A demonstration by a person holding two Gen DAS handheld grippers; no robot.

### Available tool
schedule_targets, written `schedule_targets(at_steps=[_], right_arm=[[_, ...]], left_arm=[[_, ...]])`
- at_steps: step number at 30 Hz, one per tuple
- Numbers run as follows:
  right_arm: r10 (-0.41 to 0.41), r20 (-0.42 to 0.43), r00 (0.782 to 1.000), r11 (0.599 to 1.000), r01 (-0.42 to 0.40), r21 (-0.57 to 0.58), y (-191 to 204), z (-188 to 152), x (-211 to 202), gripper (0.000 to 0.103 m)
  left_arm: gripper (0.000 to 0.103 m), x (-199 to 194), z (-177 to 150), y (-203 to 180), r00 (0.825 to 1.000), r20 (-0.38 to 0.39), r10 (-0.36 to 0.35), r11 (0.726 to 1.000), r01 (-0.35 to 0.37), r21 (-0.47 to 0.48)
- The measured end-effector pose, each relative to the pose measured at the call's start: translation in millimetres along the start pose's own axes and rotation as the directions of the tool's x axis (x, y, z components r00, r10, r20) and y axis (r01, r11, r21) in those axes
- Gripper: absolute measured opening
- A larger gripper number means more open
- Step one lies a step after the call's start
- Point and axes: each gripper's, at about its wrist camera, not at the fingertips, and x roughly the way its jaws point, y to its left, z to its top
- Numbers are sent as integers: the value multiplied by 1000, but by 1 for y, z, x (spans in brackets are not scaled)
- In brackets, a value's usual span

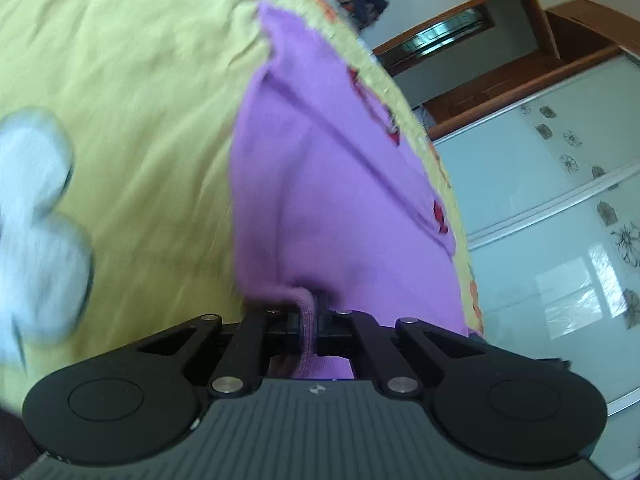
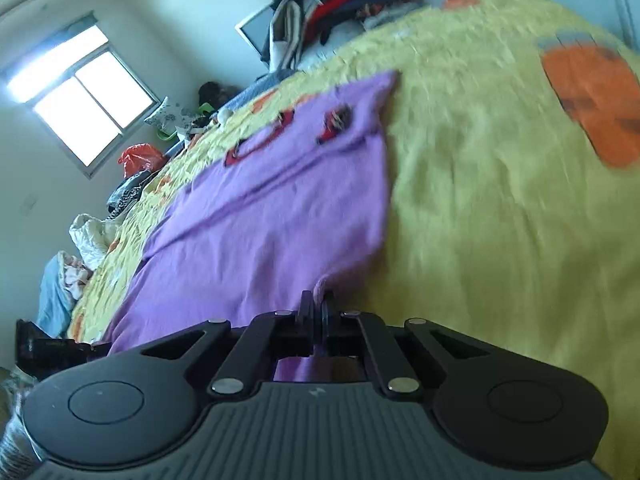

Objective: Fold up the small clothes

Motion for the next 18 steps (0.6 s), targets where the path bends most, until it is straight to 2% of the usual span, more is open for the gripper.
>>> schedule_targets(at_steps=[6,9,11,13,15,17,18], right_arm=[[11,70,997,995,-4,-95,23,41,15,3],[-14,113,994,992,28,-125,29,59,22,3],[-66,138,988,987,85,-138,24,69,29,3],[-142,139,980,977,161,-137,12,76,42,3],[-195,102,975,969,208,-136,-4,76,60,3],[-193,36,980,973,196,-118,-16,69,73,7],[-185,34,982,976,188,-112,-17,65,70,8]], left_arm=[[2,3,38,-29,997,75,25,992,-35,124],[2,7,57,-39,992,112,51,985,-68,158],[2,11,67,-37,986,137,93,978,-116,176],[2,20,79,-30,983,144,115,977,-139,164],[2,31,87,-19,977,138,162,972,-183,150],[3,33,88,-5,983,112,145,984,-155,91],[10,28,85,-2,984,117,131,988,-139,68]])
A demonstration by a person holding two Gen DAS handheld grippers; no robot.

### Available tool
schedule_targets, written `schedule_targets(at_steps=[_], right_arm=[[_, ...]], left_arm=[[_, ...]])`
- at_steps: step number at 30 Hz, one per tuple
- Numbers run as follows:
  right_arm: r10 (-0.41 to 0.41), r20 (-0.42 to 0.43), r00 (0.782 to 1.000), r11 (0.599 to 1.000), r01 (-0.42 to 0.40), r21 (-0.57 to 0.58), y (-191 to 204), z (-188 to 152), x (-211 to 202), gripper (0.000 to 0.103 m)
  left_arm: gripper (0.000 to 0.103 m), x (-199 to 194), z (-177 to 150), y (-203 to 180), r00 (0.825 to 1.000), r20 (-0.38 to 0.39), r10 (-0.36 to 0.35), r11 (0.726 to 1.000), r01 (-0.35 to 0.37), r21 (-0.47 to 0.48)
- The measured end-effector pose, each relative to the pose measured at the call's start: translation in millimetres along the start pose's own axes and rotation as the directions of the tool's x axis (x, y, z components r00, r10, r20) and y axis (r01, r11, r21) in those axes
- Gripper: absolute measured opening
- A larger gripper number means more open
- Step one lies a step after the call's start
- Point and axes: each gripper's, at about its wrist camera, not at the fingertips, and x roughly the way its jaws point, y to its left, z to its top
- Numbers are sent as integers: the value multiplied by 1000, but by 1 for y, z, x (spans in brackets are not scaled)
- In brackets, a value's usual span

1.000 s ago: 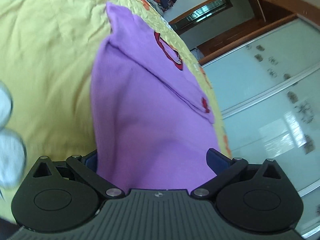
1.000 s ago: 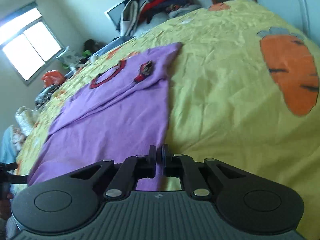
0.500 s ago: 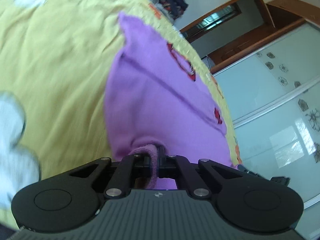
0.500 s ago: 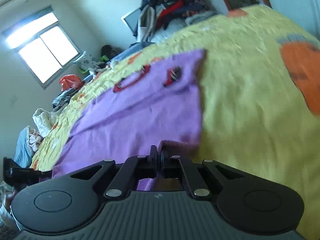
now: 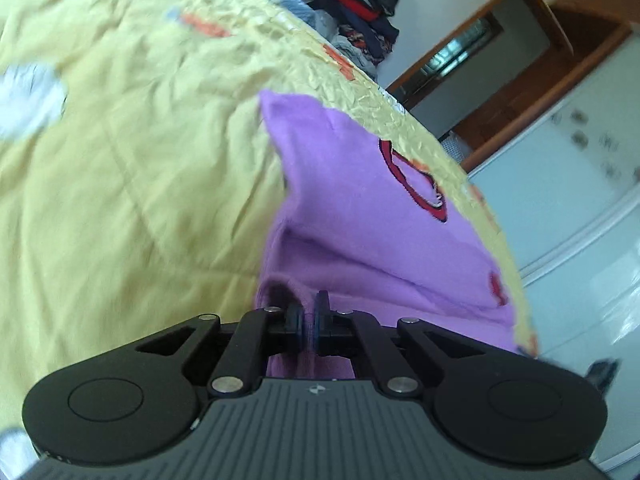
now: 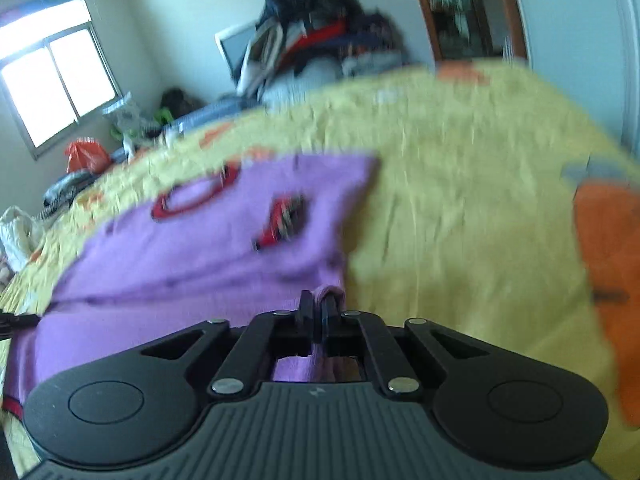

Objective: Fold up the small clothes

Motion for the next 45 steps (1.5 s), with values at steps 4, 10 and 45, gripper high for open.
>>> schedule_targets(at_steps=[4,10,45], right_arm=[[67,-7,998,997,-67,39,-6,-23,-43,25],[197,-45,979,968,-187,169,-19,-74,-80,28],[296,162,941,949,-309,59,32,-137,-171,3]], left_arm=[[43,-40,-28,0,995,15,-102,994,101,45],[61,-56,-78,9,981,-83,-178,984,178,0],[4,-102,-137,14,972,-28,-232,968,228,-107]])
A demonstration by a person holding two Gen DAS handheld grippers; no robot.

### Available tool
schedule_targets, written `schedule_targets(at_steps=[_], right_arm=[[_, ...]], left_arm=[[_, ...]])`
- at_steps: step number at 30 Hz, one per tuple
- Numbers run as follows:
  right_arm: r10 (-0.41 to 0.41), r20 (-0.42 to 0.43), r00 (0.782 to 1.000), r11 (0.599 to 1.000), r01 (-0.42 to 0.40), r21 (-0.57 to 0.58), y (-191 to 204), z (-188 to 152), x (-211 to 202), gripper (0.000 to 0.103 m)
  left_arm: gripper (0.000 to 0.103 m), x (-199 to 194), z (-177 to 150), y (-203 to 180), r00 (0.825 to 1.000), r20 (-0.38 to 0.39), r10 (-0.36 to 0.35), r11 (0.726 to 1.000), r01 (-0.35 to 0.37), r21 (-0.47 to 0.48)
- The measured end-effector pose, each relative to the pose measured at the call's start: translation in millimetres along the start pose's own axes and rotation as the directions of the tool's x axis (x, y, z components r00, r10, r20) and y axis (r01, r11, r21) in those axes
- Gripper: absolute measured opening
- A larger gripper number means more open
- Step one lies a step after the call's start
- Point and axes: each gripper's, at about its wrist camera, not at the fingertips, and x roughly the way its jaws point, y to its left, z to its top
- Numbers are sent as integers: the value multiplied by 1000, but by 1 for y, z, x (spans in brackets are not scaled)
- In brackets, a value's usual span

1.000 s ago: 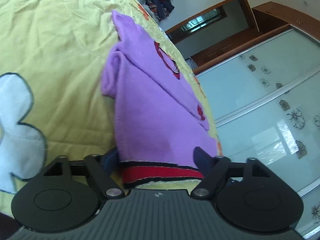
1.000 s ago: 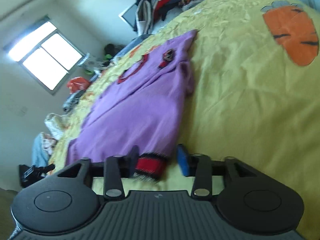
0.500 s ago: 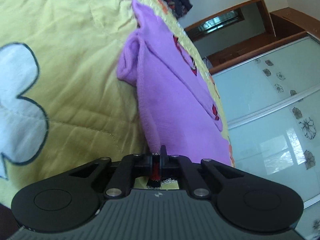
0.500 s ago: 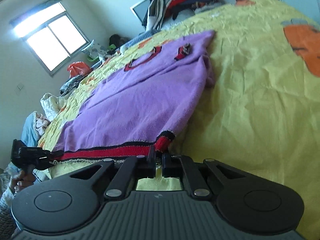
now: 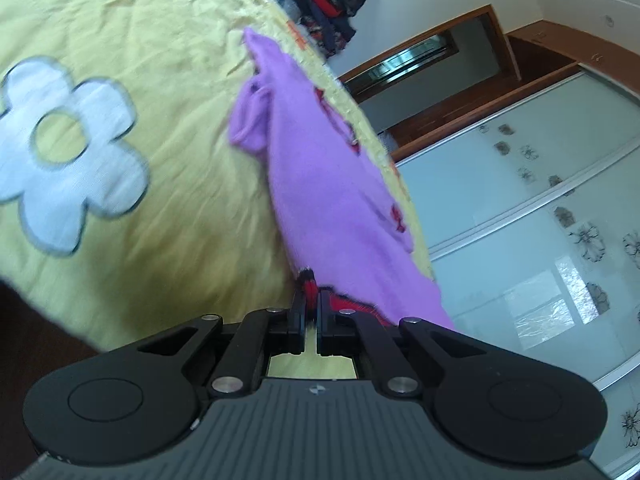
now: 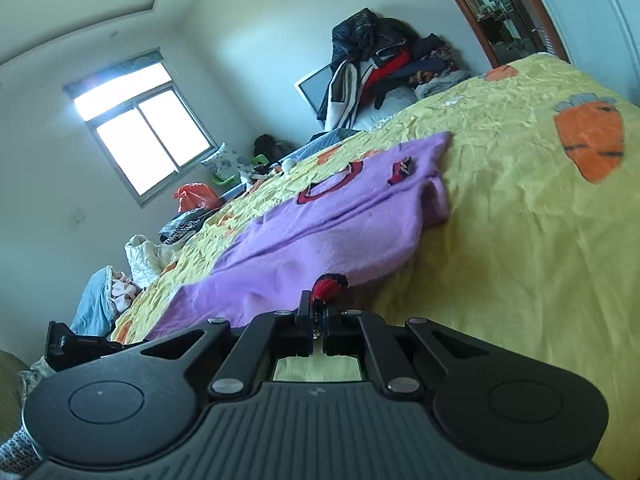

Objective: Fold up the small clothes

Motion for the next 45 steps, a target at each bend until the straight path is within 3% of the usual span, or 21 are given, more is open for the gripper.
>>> schedule_targets(at_steps=[6,8,9,12,13,14,15,16,17,18,20,27,31,38,42,45], right_arm=[[-71,-78,994,997,73,27,-16,-13,14,5],[-77,-113,991,995,84,50,-17,-14,19,10],[-93,-125,988,993,101,57,-18,-14,22,20],[-57,-113,992,994,67,83,-23,-14,24,43],[-47,-108,993,993,58,102,-24,-13,24,45],[-34,-109,993,991,48,124,-27,-12,26,45],[-25,-107,994,989,40,140,-28,-11,28,46],[-21,-97,995,988,36,148,-29,-11,29,46],[-16,-86,996,988,29,155,-30,-11,32,46],[-9,-82,997,985,23,170,-32,-11,35,38],[-19,-100,995,981,38,192,-34,-13,41,4],[97,61,993,957,-110,267,-21,-18,16,3],[126,109,986,961,-148,233,-1,-11,0,3],[127,122,984,967,-150,205,21,-15,-37,3],[98,103,990,964,-120,239,6,-16,-34,3],[92,98,991,954,-116,276,-9,0,-20,3]], left_arm=[[3,9,7,17,1000,7,-8,999,8,-40],[24,16,13,16,1000,-16,-26,999,25,-47],[43,19,15,15,999,-26,-27,999,26,-47],[53,27,22,10,999,-33,-34,999,32,-39],[53,30,25,9,999,-35,-39,998,37,-47],[53,33,26,8,999,-33,-40,998,39,-48],[45,37,27,8,999,-35,-34,998,32,-47],[22,42,27,9,999,-46,-26,998,23,-58],[9,47,27,11,998,-65,-17,997,11,-77],[4,52,26,13,997,-74,-13,996,7,-85],[4,54,22,11,998,-55,-8,998,4,-69],[3,26,8,5,992,57,-109,992,113,-63],[3,5,2,-9,985,81,-151,988,154,-31],[3,-25,-21,-28,987,34,-157,988,157,0],[3,-22,-22,-11,988,30,-151,986,153,-62],[3,-16,-7,1,982,78,-172,974,181,-135]])
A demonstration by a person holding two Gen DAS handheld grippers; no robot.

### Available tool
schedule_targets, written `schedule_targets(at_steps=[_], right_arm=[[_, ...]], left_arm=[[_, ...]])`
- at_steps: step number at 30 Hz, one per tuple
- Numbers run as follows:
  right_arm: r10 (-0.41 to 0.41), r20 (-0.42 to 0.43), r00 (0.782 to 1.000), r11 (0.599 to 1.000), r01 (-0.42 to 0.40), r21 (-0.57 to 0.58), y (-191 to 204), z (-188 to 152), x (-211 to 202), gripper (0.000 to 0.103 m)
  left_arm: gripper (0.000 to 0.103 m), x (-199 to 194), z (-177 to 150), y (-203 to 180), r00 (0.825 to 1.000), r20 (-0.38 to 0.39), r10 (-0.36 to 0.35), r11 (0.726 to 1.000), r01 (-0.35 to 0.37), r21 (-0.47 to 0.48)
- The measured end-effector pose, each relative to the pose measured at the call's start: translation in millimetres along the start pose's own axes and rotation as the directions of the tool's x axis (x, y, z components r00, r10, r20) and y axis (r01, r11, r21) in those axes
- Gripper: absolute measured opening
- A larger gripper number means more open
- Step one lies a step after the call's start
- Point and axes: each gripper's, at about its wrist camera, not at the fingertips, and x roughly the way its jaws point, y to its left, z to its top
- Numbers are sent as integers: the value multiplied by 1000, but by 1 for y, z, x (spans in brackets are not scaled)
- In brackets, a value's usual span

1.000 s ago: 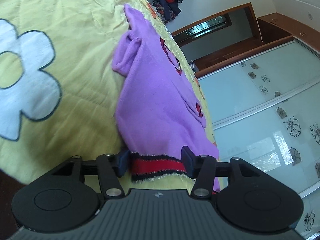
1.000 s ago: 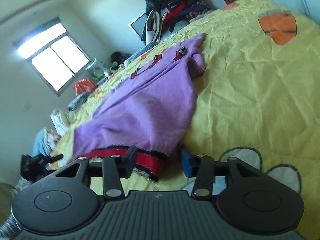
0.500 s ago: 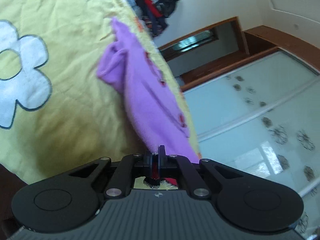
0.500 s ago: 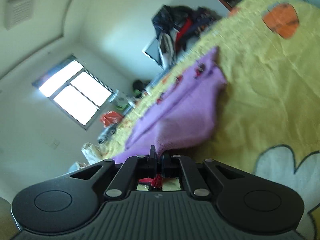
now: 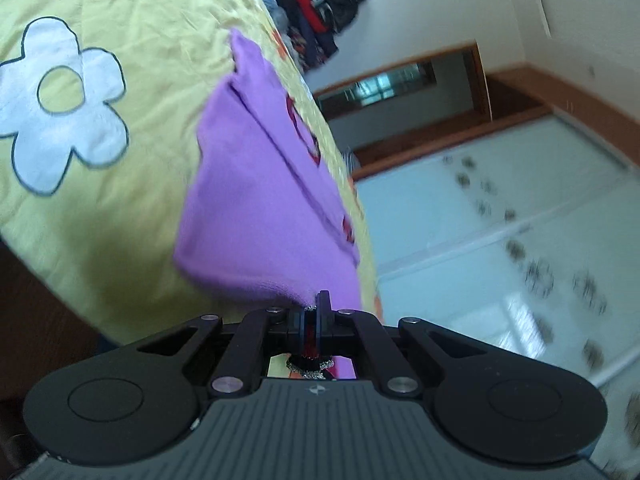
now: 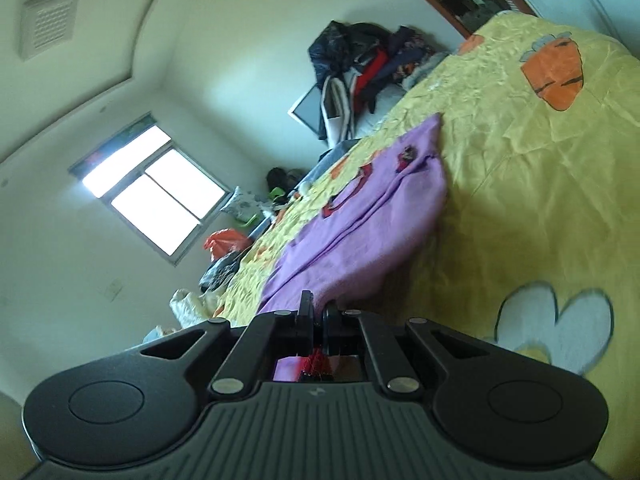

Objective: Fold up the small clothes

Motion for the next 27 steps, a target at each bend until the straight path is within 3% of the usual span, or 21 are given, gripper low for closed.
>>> schedule_targets(at_steps=[6,13,18,27], right_arm=[[4,-11,1000,998,-3,70,-18,63,54,3],[-80,-80,994,981,92,169,-60,135,160,3],[-99,-132,986,953,132,273,-97,165,218,4],[-80,-143,987,942,122,314,-108,210,273,4]], left_arm=[[3,30,54,-2,998,66,-23,998,27,-48],[3,97,137,-3,996,80,47,996,-41,-75],[3,135,179,5,992,83,99,991,-91,-95],[3,180,235,9,988,85,129,989,-121,-87]])
